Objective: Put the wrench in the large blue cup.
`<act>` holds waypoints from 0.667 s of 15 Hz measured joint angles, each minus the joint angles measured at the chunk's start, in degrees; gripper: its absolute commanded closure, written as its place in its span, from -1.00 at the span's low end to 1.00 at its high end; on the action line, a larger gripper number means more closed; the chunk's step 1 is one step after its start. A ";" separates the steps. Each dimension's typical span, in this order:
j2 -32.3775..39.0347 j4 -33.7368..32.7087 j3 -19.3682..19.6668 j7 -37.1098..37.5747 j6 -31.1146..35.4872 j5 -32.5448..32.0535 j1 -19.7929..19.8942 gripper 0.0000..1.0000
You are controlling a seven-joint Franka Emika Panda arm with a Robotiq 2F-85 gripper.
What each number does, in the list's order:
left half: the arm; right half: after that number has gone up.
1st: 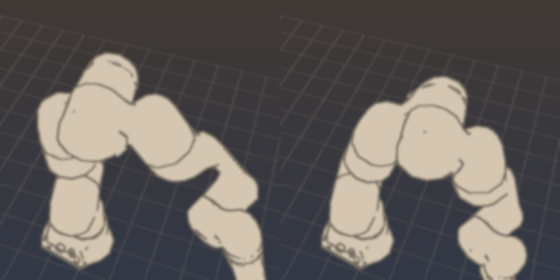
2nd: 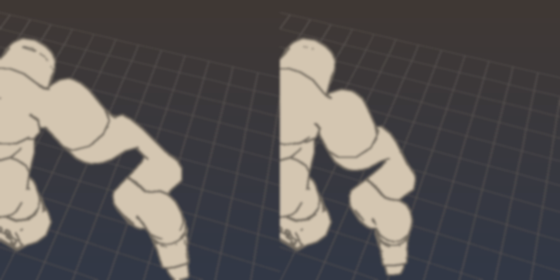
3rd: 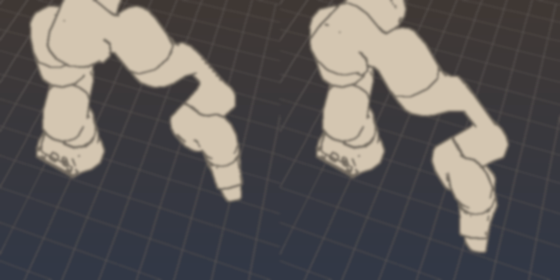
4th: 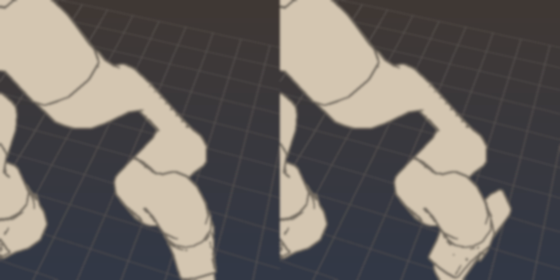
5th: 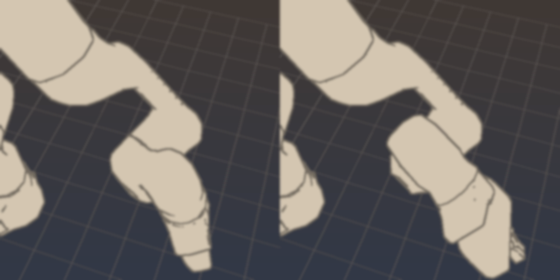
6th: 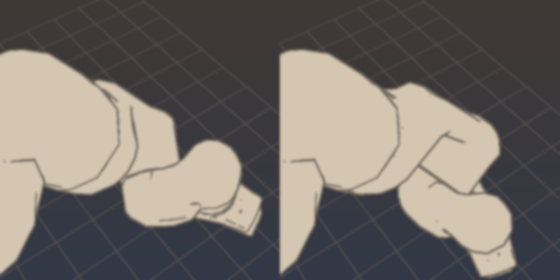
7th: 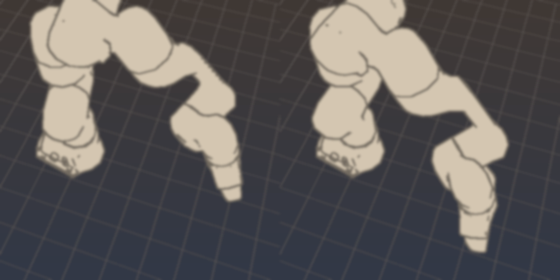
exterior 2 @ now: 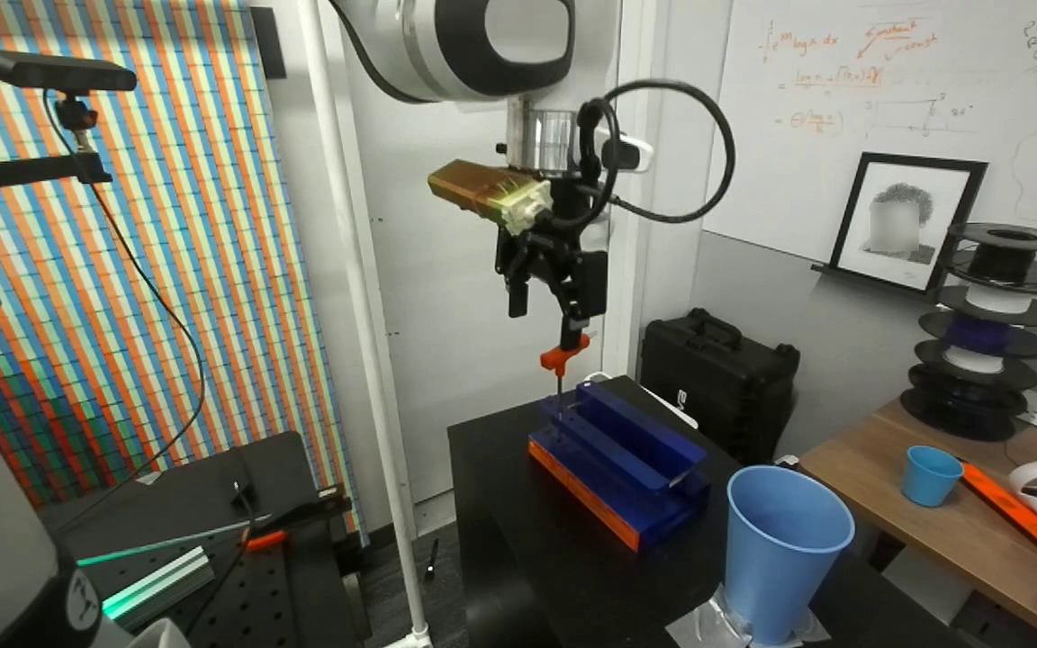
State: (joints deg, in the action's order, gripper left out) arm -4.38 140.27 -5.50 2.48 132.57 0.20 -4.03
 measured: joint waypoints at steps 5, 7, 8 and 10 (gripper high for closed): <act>8.77 -3.18 0.00 -2.89 5.23 -1.15 -0.02 -0.31; 10.78 -4.08 0.00 -3.74 6.05 -1.29 -0.02 0.03; 11.44 -4.44 -0.02 -4.15 6.16 -1.29 -0.02 0.17; 12.13 -4.93 -0.05 -4.81 6.18 -1.28 -0.02 0.48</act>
State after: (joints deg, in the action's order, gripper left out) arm 7.74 135.34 -5.54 -2.34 138.75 -1.08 -4.05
